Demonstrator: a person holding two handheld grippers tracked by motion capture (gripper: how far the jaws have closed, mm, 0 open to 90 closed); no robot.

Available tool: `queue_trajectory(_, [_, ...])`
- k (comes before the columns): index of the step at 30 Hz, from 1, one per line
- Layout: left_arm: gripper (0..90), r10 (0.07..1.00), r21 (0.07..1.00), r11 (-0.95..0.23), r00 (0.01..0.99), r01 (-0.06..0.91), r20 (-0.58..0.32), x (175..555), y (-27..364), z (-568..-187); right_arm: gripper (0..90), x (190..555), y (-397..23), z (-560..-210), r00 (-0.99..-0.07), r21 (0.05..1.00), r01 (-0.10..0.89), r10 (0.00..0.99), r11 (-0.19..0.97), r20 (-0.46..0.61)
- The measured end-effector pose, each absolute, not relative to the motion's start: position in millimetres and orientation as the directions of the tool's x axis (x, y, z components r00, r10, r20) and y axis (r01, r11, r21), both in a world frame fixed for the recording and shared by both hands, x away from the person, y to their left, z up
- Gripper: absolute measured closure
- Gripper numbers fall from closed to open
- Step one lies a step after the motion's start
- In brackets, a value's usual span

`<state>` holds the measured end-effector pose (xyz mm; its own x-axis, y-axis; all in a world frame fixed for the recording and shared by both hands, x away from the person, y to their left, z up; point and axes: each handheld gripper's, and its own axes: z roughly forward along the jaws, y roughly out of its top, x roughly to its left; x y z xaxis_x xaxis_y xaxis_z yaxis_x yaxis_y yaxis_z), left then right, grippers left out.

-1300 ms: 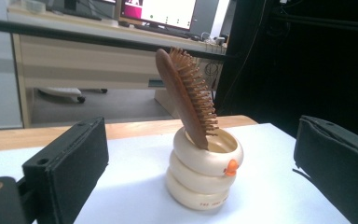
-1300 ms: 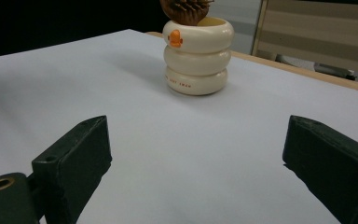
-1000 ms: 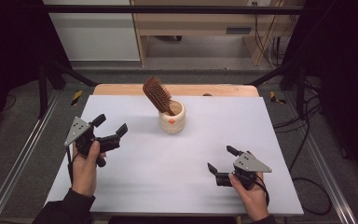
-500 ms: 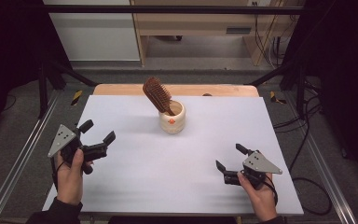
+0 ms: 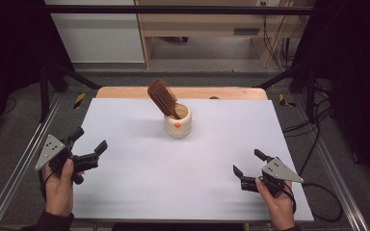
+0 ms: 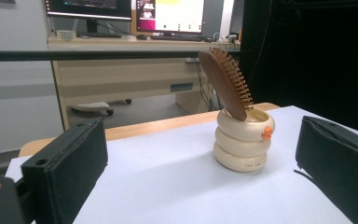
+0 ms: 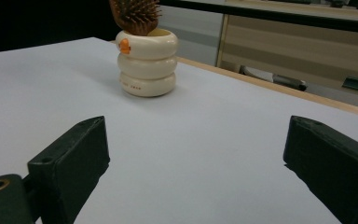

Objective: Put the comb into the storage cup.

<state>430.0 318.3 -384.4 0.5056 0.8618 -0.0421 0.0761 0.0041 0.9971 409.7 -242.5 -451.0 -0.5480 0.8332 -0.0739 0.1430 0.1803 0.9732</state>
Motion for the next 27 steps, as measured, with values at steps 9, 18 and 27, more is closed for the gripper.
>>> queue_trajectory(9, [0.5, 0.854, 0.995, -0.021, 0.519, 0.093, -0.031, 425, 324, -390, 4.8, 406, -251, -456, -0.552, 0.970, 0.133, 0.828, 0.204, -0.098])
queue_trajectory(18, [0.5, 0.853, 0.996, -0.031, 0.521, 0.081, -0.016, 417, 324, -397, 5.0, 406, -256, -466, -0.543, 0.977, 0.139, 0.837, 0.161, -0.061])
queue_trajectory(27, [0.7, 0.854, 0.995, -0.011, 0.518, 0.097, -0.041, 410, 324, -413, 5.1, 406, -257, -467, -0.546, 0.978, 0.141, 0.836, 0.156, -0.055])
